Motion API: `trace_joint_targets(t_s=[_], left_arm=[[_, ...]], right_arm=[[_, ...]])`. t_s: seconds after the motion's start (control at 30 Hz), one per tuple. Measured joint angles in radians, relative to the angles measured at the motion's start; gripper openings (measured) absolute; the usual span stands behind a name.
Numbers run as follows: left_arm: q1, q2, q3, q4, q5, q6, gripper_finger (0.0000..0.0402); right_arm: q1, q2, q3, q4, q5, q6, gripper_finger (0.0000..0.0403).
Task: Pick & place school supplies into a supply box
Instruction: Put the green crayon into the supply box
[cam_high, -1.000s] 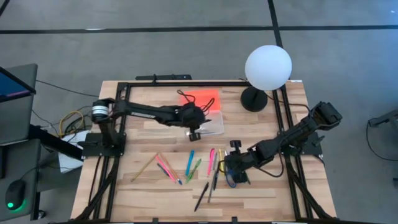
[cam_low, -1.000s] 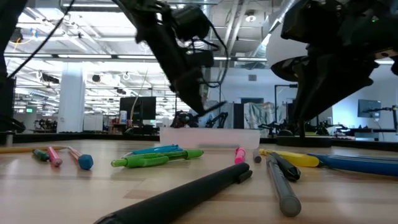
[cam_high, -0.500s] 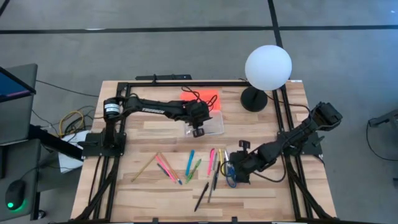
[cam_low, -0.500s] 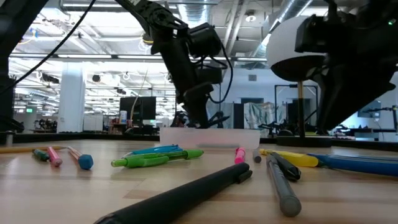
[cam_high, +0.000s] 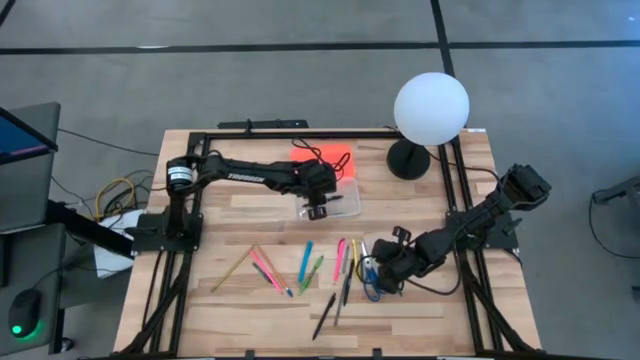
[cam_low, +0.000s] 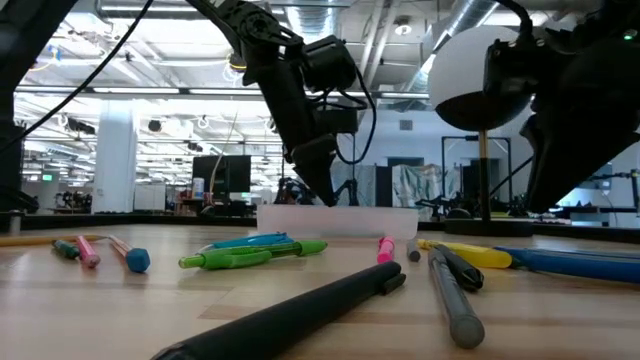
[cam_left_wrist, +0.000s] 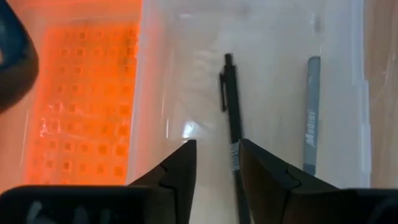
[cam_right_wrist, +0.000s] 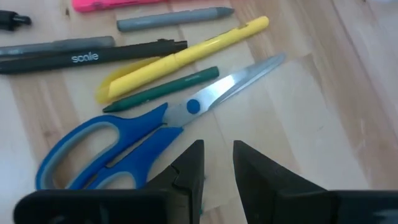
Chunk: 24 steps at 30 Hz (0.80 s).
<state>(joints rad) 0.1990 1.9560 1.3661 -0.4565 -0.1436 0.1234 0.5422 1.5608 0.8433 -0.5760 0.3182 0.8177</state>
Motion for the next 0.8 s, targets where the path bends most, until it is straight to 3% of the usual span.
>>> trace_joint_targets(t_s=[0.23,0.47,0.8], left_arm=[[-0.057,-0.113,0.000,-0.079,-0.006,0.021,0.0121],[-0.131,-0.226,0.000,-0.259,-0.122,-0.027,0.0116],[-0.264,-0.249,0.000,-0.471,-0.259,-0.163,0.0115]], right_arm=[[0.079,0.000,0.000,-0.029,-0.008,0.202,0.0077],[0.161,0.000,0.000,-0.099,-0.025,0.464,0.0077],[0.202,0.072,0.000,-0.061,-0.016,0.571,0.0077]])
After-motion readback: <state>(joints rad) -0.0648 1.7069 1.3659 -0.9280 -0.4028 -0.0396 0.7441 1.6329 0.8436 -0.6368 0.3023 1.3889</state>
